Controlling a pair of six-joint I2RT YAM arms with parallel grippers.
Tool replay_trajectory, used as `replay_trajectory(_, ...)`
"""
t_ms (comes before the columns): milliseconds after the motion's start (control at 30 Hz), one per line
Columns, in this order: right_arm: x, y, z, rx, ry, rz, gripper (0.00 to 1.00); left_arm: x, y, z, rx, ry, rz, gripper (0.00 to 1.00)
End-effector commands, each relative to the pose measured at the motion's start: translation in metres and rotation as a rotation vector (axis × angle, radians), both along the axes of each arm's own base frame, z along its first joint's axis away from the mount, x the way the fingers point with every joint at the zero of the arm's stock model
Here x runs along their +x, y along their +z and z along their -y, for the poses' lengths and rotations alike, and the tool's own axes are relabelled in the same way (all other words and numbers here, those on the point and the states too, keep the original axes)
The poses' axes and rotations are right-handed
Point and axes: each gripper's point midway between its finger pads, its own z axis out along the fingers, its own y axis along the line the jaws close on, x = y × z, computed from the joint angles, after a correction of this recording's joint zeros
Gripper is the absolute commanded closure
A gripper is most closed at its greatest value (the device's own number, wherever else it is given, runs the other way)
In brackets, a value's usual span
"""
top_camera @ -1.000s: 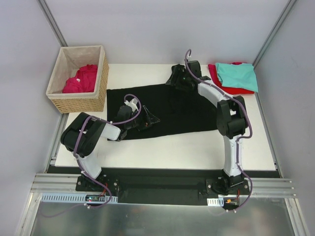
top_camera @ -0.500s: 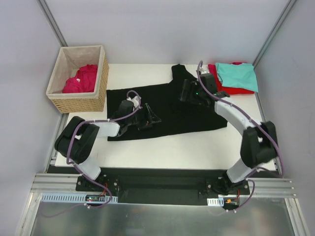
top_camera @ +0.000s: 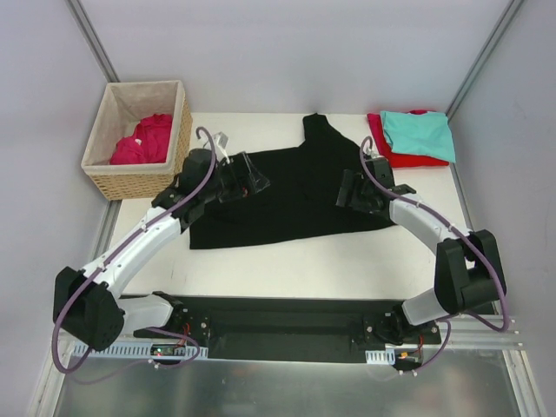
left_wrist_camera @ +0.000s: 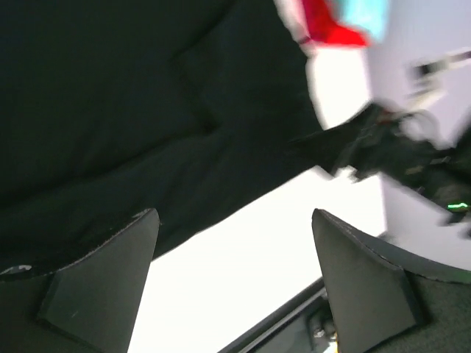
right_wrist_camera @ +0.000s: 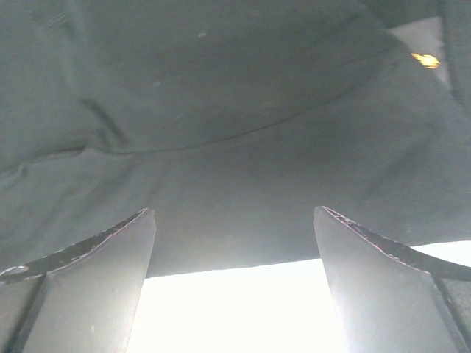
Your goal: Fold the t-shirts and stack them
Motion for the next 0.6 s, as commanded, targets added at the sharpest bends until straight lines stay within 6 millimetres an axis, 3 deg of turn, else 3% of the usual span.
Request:
replay_trajectory(0, 0.005, -0.007, 0.017, 0.018, -0.073, -0.028, 0.08, -0.032, -0.114, -0.07, 0.264, 0.205, -0.272, 0.15)
replay_trajectory(67, 0.007, -0.009, 0.02, 0.015, -0.082, -0.041, 0.07, -0.043, -0.144, -0.086, 0.284, 0.264, -0.349, 0.14)
replay_trajectory(167, 0.009, -0.014, 0.028, 0.003, -0.102, -0.063, 0.07, -0.045, -0.167, -0.104, 0.334, 0.323, -0.375, 0.14)
replay_trajectory(400, 0.014, -0.026, 0.047, -0.026, -0.16, -0.128, 0.08, -0.041, -0.19, -0.106, 0.337, 0.338, -0.425, 0.14)
replay_trajectory(567, 0.006, -0.052, 0.056, -0.017, -0.199, -0.211, 0.08, -0.04, -0.203, -0.112, 0.339, 0.36, -0.443, 0.14)
